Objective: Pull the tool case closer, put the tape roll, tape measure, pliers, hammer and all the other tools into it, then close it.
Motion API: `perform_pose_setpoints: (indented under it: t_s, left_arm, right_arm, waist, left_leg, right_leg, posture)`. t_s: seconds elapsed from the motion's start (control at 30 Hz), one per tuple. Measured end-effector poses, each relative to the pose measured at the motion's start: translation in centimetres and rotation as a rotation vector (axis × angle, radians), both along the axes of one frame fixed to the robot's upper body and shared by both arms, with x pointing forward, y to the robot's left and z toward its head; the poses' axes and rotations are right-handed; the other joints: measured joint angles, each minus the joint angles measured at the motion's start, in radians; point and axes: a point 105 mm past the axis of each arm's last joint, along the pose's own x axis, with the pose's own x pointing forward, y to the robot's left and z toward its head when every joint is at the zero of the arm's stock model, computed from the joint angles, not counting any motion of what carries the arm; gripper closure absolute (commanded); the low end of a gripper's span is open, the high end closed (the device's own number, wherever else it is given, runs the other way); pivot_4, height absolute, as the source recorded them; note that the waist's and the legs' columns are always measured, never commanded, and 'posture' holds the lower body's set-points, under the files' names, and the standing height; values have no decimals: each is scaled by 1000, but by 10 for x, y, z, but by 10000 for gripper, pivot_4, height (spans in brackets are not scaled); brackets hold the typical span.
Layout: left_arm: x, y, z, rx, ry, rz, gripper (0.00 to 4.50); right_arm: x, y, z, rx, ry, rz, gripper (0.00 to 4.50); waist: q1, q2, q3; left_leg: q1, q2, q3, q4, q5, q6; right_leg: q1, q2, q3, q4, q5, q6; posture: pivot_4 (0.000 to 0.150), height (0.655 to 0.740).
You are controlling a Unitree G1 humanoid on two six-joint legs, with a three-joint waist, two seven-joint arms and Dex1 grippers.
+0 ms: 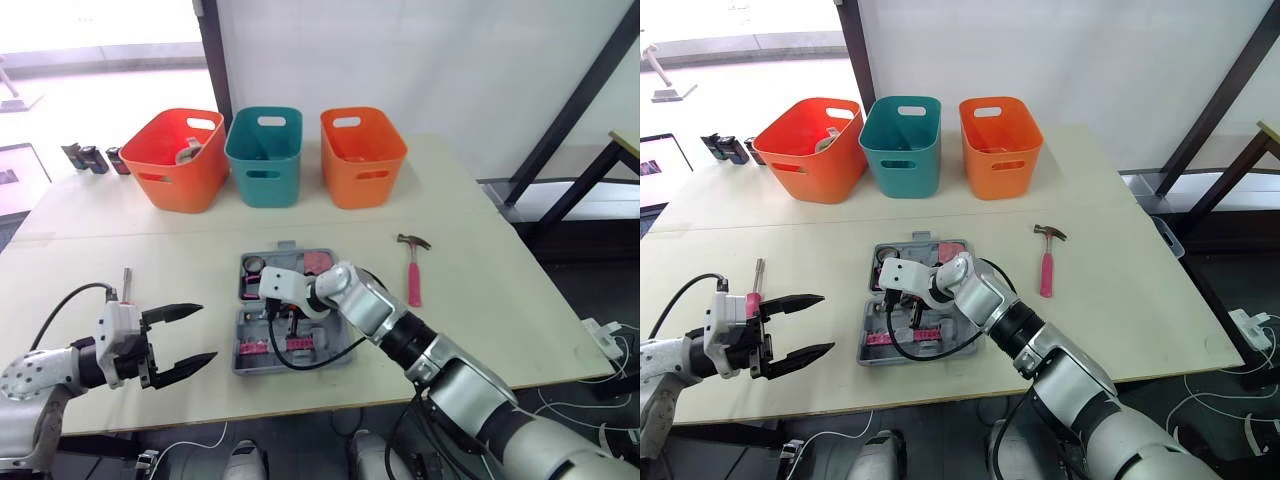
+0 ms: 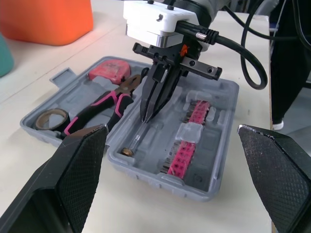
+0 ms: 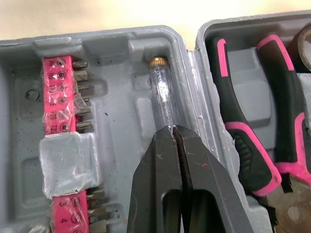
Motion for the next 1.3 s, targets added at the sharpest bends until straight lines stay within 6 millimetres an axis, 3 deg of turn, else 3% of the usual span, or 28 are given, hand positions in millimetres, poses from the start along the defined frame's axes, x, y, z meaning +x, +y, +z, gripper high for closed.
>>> perform_pose_setpoints:
  t_s: [0.37,0.53,0.6,0.73,0.83,0.93,1.0,1.1,1.23,1.3]
  left_arm:
    - [-1,-3,2,4,-12,-9,0]
    - [-1,-3,2,4,-12,-7,0]
    - [-1,-2,2,3,-9,-3,0]
    - [0,-1,2,3,-9,5,0]
    - [-1,6,1,9,7,32,0]
    - [-4,26,0,36,31,97,0]
    - [-9,46,-3,55,54,170,0]
    - [-15,71,-8,88,67,269,0]
    - [-31,119,-8,140,80,467,0]
    - [-41,141,-7,144,82,566,0]
  right_arm:
    - [-4,0,-8,-6,50,4,44385]
    - [-8,0,-3,79,82,3,44385]
    - [-11,1,15,184,86,18,44385]
    - [-20,-10,88,392,-13,86,44385]
    - [-35,-41,116,460,-29,93,44385]
    - [-45,-89,112,455,-9,2,44385]
    - [-46,-134,97,407,7,-140,44385]
    - [-50,-189,78,348,18,-328,36444]
    - [-70,-281,40,215,25,-625,16994]
    - [-82,-318,34,218,15,-747,6627]
  waist:
    - [0,0,0]
    - [1,1,0]
    - [1,1,0]
    - [2,1,0]
    - [9,0,0]
    - [11,0,0]
    - [12,0,0]
    - [9,-1,0]
    - [9,-2,0]
    - [5,-2,0]
  left_leg:
    - [3,0,0,0,0,0]
    - [1,0,0,0,0,0]
    - [-4,0,0,0,0,0]
    - [-4,0,0,-1,0,0]
    - [-4,0,0,-2,0,0]
    - [-4,0,0,-2,0,-1]
    - [-4,-1,1,-2,0,-1]
    - [-4,-1,2,-2,0,-1]
    - [-4,-1,3,-2,-1,-1]
    - [-4,-2,3,-2,-1,-1]
  right_leg:
    - [3,0,0,0,0,0]
    - [1,0,0,0,0,0]
    - [-3,0,0,0,0,0]
    - [-3,0,0,0,0,4]
    - [-3,0,0,-2,-2,2]
    - [-3,-1,0,-4,-2,1]
    - [-3,-2,0,-5,-2,1]
    - [-3,-3,0,-6,-1,1]
    - [-3,-4,0,-7,-2,1]
    - [-2,-5,0,-7,-2,1]
  posture:
    - [1500,7400]
    - [1500,7400]
    - [1500,7400]
    - [1500,7400]
    - [1500,7400]
    - [1500,7400]
    - [1500,7400]
    - [1500,7400]
    - [1500,7400]
    - [1500,7400]
